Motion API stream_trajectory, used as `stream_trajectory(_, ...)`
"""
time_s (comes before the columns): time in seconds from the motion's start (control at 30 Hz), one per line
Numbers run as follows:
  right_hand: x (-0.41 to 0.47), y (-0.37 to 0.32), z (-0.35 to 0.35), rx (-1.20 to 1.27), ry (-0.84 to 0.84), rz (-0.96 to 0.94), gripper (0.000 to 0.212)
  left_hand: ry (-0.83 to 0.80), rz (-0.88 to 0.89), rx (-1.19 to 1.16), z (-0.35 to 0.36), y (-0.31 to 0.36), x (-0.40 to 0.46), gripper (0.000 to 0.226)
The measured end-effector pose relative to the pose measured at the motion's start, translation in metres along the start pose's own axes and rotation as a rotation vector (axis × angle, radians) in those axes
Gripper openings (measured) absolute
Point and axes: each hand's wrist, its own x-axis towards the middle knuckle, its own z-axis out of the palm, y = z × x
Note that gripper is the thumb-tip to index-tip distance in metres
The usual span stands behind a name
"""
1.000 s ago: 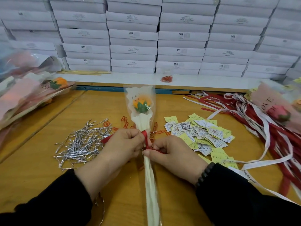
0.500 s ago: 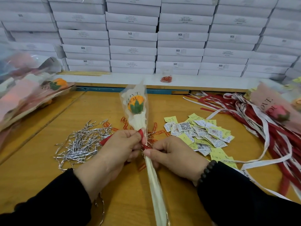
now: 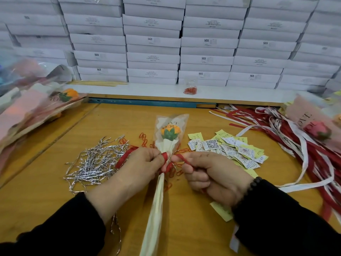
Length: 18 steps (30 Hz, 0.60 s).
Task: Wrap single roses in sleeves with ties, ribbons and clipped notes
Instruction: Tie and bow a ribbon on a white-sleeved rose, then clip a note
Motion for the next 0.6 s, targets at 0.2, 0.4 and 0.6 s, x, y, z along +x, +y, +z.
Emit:
stream_trajectory(0.2,0.002,0.008,0.003,-0.06,0.062,-0.068,0.03,-0.04,0.054,0.077,-0.001,0.003,-0.001,0.04)
stream_trajectory(0.4,-0.001,0.014,0.006,-0.618,0.142,-0.226,0.03,-0.093,0.054,0.073,-0.003,0.006,-0.002,0.033)
stream_trajectory(0.6,-0.004,0.016,0.009,-0.819,0.151,-0.364,0.033,-0.128,0.037,0.063,-0.005,0.006,-0.003,0.028)
